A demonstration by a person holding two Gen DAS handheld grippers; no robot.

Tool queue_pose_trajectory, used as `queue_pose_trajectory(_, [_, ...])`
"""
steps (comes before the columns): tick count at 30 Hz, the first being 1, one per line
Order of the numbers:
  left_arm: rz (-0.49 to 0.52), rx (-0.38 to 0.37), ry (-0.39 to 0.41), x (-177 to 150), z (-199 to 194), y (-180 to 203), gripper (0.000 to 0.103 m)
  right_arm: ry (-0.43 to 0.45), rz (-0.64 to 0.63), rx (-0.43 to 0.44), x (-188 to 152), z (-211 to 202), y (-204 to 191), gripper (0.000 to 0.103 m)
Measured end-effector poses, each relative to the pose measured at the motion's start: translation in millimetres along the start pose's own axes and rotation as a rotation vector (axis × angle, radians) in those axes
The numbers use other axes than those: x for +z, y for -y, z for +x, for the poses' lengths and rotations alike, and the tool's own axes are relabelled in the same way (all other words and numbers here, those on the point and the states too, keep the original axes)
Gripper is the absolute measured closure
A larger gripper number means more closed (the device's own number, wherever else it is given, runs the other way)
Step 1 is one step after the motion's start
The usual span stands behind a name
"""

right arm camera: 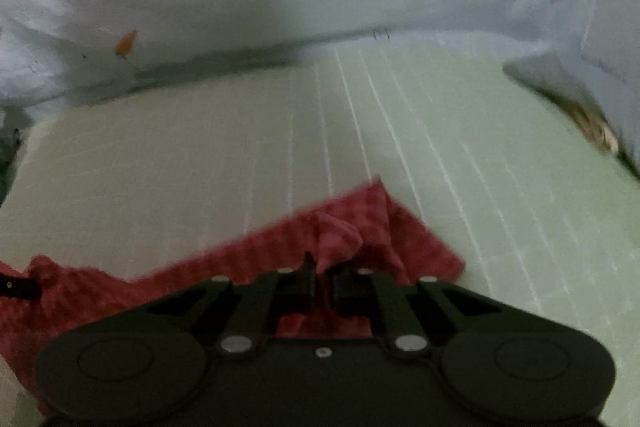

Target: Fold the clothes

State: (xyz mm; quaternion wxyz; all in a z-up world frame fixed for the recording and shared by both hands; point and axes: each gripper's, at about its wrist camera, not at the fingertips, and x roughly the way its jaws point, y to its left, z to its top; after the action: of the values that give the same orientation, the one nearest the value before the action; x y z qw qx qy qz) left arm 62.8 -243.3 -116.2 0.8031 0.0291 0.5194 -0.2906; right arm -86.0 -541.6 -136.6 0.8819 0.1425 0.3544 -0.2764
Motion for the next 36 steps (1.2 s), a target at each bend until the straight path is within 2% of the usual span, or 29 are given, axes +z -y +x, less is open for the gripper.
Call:
queue_pose_trajectory(4, [0.04,-0.009,0.097,29.9,-19.3,-1.6,0.103,0.097,-0.061,0.034,33.4,-4.4,-11.3,0.096])
queue_pose_trajectory(9, [0.054,0.005,0.254,80.5,-32.7,-8.1,0.103,0.189,-0.068,0.077,79.5,14.4,-18.0,0.096])
queue_pose_trajectory(13, [0.031,0.105,0.392,122.9,-29.1,-9.0,0.101,0.269,-0.088,0.091,117.7,37.3,-26.9,0.094])
queue_pose_trajectory(14, [0.027,0.132,0.397,132.1,-26.2,-9.9,0.092,0.268,-0.082,0.085,126.1,44.5,-28.4,0.093])
queue_pose_trajectory(15, [0.03,0.15,0.392,140.5,-22.8,-10.3,0.071,0.267,-0.076,0.078,134.5,51.7,-29.9,0.08])
queue_pose_trajectory(16, [0.028,0.16,0.389,144.7,-19.6,-10.9,0.061,0.265,-0.068,0.071,142.1,58.6,-31.2,0.056])
queue_pose_trajectory(17, [0.022,0.163,0.39,146.0,-17.0,-12.0,0.048,0.258,-0.048,0.06,145.3,62.6,-31.0,0.047])
queue_pose_trajectory(18, [0.015,0.161,0.385,145.5,-14.2,-13.0,0.044,0.255,-0.026,0.056,146.7,63.7,-30.4,0.041])
queue_pose_trajectory(19, [0.005,0.155,0.372,142.8,-11.1,-14.0,0.043,0.244,-0.006,0.06,145.1,66.0,-28.5,0.039])
queue_pose_trajectory(22, [-0.001,0.143,0.281,124.0,1.9,-20.9,0.039,0.184,0.045,0.038,126.0,70.4,-17.5,0.03])
queue_pose_trajectory(28, [-0.036,0.191,0.06,54.9,26.0,-38.1,0.039,-0.004,0.055,-0.104,58.9,72.7,14.7,0.028])
queue_pose_trajectory(32, [-0.074,0.2,-0.046,18.6,28.0,-44.7,0.037,-0.113,0.052,-0.208,12.1,67.7,38.4,0.025])
queue_pose_trajectory(34, [-0.082,0.201,-0.082,6.3,28.7,-43.9,0.037,-0.141,0.106,-0.208,-4.1,66.2,52.3,0.024])
queue_pose_trajectory(36, [-0.081,0.197,-0.101,-1.3,29.9,-41.5,0.036,-0.119,0.157,-0.187,-13.3,59.9,62.5,0.025])
